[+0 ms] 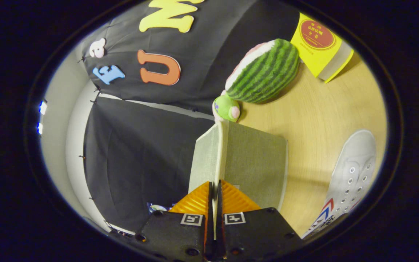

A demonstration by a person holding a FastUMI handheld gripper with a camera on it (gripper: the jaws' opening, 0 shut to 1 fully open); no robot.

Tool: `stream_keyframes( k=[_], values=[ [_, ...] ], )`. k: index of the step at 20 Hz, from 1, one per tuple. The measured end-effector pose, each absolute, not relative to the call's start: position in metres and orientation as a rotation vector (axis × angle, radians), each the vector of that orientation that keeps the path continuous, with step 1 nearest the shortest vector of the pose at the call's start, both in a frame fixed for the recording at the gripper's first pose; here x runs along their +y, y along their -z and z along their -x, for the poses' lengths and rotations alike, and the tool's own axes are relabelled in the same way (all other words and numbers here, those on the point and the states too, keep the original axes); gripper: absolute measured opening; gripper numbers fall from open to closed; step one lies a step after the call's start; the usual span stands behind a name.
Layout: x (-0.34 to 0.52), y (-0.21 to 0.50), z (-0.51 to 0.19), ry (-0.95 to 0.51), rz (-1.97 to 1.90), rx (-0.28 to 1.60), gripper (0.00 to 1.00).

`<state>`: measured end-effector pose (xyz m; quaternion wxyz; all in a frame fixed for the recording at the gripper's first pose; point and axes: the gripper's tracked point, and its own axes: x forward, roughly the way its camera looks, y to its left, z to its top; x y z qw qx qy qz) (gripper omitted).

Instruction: Open the storage box then place both shoes into the box .Put the left shoe in first, then the right shoe, with the right side of both shoes facing outward in a uniform manner.

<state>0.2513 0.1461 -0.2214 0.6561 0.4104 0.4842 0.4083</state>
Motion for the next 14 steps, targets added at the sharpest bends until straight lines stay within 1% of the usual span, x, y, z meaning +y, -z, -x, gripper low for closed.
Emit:
stream_keyframes(
  k=[5, 9, 14],
  values=[
    [0.14, 0.198, -0.24, -0.866, -0.839, 1.082, 0.06],
    [0.152, 0.153, -0.235, -0.843, -0.8, 1.054, 0.06],
    [0.186, 0.107, -0.223, -0.862, -0.722, 1.03, 0.06]
  ],
)
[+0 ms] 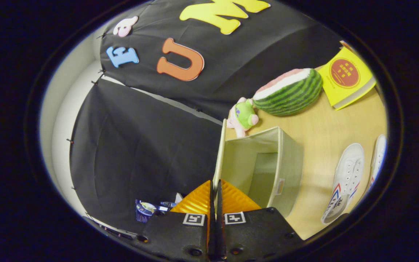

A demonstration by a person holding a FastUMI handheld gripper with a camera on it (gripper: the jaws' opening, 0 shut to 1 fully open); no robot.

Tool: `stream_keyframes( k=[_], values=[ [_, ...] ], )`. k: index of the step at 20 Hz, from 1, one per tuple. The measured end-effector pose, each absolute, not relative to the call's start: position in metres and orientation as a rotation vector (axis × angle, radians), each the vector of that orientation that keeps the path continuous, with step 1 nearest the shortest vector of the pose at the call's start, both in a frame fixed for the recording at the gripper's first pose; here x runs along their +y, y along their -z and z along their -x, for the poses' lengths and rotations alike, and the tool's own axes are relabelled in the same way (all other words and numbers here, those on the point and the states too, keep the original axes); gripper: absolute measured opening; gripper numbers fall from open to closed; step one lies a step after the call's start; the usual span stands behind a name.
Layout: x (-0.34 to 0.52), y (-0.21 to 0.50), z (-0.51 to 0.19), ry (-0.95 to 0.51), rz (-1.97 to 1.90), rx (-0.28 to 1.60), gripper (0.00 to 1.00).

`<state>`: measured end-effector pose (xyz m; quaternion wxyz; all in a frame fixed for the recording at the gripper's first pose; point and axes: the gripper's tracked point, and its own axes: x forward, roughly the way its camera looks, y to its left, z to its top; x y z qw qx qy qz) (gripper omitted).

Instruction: Open the storage box then place both shoes into the box .Put the left shoe in first, then the right shoe, with the right side of both shoes facing outward in a uniform manner.

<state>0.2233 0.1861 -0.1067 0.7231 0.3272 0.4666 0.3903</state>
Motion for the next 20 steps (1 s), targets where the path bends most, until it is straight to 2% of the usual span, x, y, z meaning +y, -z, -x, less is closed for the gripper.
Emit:
stream_keyframes(
  k=[12, 16, 20],
  values=[
    [0.269, 0.041, -0.2, -0.719, -0.483, 0.967, 0.08],
    [0.317, 0.031, -0.184, -0.737, -0.391, 0.925, 0.12],
    [0.374, 0.049, -0.156, -0.802, -0.368, 0.998, 0.15]
  ],
)
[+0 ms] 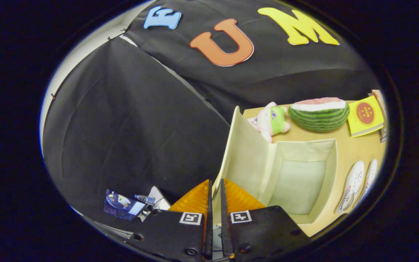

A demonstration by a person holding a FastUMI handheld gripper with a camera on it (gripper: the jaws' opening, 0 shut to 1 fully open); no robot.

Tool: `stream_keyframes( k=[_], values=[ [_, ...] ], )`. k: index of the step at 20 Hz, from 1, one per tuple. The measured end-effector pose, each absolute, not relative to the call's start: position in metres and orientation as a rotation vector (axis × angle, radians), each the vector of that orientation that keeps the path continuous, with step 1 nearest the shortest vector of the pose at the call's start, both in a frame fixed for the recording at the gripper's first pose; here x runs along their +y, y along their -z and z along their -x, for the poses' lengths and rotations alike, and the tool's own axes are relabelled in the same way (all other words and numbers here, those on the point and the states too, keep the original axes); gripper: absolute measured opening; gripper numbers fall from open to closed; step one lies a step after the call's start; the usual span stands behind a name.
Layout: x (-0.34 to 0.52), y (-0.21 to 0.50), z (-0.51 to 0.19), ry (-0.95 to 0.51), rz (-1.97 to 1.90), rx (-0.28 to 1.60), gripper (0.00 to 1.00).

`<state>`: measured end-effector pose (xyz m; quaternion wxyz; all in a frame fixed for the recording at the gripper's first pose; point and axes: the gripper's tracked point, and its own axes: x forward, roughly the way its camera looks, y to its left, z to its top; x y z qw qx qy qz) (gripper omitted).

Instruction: Open the storage box then place both shoes into the box .Put the left shoe in first, then the right shoe, with the right side of both shoes facing outward in a uniform manner.

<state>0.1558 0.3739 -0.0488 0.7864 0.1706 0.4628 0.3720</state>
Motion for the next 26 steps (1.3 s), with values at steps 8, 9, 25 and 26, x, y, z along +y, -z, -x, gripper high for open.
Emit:
stream_keyframes(
  k=[8, 9, 25, 26],
  values=[
    [0.352, 0.111, -0.147, -0.564, -0.099, 1.063, 0.76],
    [0.342, 0.113, -0.145, -0.549, -0.07, 1.062, 0.76],
    [0.059, 0.246, -0.169, -0.043, 0.15, 1.291, 0.79],
    [0.047, 0.254, -0.171, -0.024, 0.138, 1.307, 0.79]
  ],
)
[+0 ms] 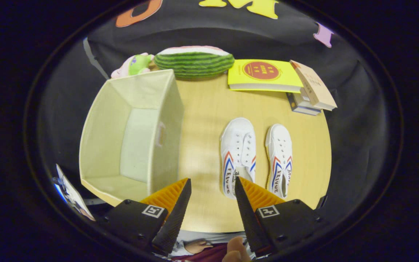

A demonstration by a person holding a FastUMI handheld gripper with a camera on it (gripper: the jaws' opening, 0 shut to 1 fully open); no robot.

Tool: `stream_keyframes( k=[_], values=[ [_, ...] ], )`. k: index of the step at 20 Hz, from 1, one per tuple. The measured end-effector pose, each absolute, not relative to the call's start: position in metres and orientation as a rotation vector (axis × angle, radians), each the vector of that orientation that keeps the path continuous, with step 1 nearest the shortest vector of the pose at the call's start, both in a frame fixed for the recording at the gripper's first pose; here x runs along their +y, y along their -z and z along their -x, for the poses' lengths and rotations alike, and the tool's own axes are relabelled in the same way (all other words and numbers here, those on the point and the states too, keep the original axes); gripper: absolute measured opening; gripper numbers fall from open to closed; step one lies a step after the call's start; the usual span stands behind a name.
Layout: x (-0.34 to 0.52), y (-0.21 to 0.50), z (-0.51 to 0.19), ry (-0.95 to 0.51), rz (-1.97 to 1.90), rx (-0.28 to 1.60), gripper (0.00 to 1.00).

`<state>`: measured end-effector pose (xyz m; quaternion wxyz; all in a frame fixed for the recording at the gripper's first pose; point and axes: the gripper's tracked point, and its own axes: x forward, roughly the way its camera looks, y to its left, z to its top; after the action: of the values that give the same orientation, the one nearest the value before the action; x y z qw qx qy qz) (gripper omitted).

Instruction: Open the storage box then place both shoes into the box .Put the left shoe in first, then the right shoe, with the right side of both shoes facing outward in a uniform manner.

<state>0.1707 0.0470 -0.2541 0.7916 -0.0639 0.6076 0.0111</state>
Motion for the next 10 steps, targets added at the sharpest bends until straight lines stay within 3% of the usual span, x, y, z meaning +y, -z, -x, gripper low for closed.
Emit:
stream_keyframes(
  k=[10],
  values=[
    [-0.051, 0.316, -0.184, 0.126, 0.191, 1.402, 0.8]
  ],
)
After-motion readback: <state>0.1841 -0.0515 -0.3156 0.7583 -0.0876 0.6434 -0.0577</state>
